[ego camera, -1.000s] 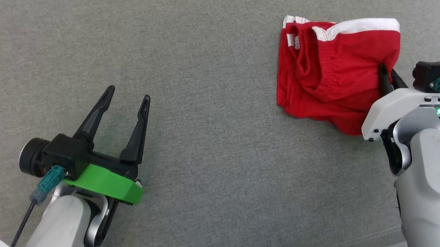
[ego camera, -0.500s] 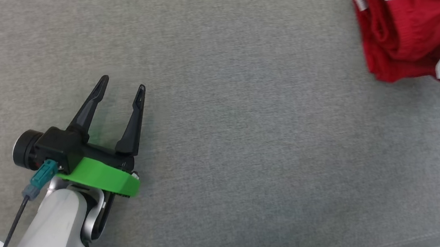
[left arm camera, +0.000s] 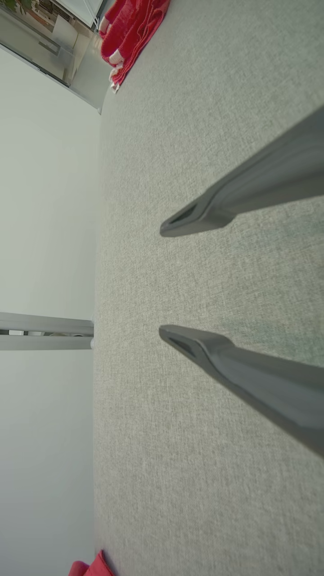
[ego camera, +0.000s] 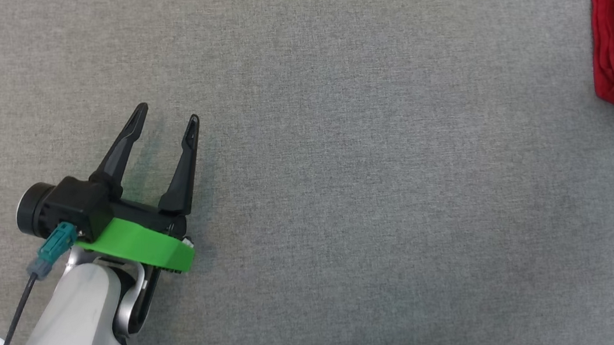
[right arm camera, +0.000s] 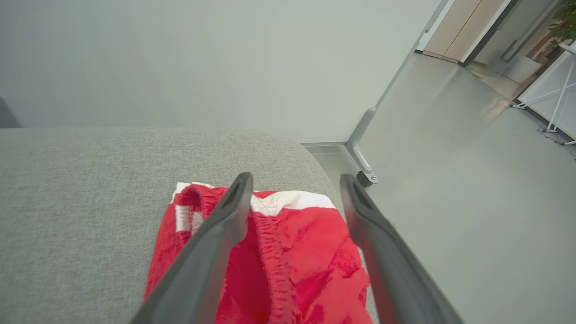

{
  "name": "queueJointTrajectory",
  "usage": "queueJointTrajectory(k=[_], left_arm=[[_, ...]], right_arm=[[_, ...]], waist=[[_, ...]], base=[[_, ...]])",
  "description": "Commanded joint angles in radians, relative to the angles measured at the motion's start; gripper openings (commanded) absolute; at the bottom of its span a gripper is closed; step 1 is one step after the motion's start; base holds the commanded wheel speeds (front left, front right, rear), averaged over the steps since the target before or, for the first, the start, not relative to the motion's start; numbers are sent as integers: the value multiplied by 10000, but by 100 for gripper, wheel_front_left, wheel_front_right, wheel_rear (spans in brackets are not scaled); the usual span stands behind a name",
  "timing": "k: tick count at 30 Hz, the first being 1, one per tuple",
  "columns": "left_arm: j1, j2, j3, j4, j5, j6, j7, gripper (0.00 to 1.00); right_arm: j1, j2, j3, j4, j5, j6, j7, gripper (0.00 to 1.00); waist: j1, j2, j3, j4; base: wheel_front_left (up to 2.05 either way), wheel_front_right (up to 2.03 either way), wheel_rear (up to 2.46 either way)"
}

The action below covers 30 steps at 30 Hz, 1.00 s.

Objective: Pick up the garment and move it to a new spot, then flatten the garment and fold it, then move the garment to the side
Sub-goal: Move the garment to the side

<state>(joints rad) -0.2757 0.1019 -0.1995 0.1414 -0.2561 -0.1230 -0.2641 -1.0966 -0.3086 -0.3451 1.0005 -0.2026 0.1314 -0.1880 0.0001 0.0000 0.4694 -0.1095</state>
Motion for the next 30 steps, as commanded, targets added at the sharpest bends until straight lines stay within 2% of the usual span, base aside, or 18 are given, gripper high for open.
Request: queueJointTrajectory(k=[1, 10, 17, 23, 30], left_arm=[[97, -21, 55, 32, -37, -2, -3, 100], [307, -140, 467, 155, -193, -28, -3, 100], [739, -306, 1044, 511, -320, -18, -2, 100], [1425, -421, 1562, 854, -490, -4, -2, 100], [2412, -493, 1879, 1037, -634, -11, -2, 100]], right_arm=[[137, 151, -37, 76, -135, -15, -128, 100], [281, 1003, 762, 254, -580, -15, -623, 100], [1054, 1734, 1544, 34, -182, -15, -770, 100], [2575, 2240, 2171, -981, 609, -15, -778, 100], [5071, 2526, 2424, -2864, 1312, -15, -780, 100]], waist=[[-1, 0, -89, -32], [-1, 0, -983, -99], [-1, 0, -2253, 277], [-1, 0, -3269, 778], [-1, 0, -4097, 1321]], base=[[0, 0, 0], [0, 0, 0], [0, 0, 0], [0, 0, 0], [0, 0, 0]])
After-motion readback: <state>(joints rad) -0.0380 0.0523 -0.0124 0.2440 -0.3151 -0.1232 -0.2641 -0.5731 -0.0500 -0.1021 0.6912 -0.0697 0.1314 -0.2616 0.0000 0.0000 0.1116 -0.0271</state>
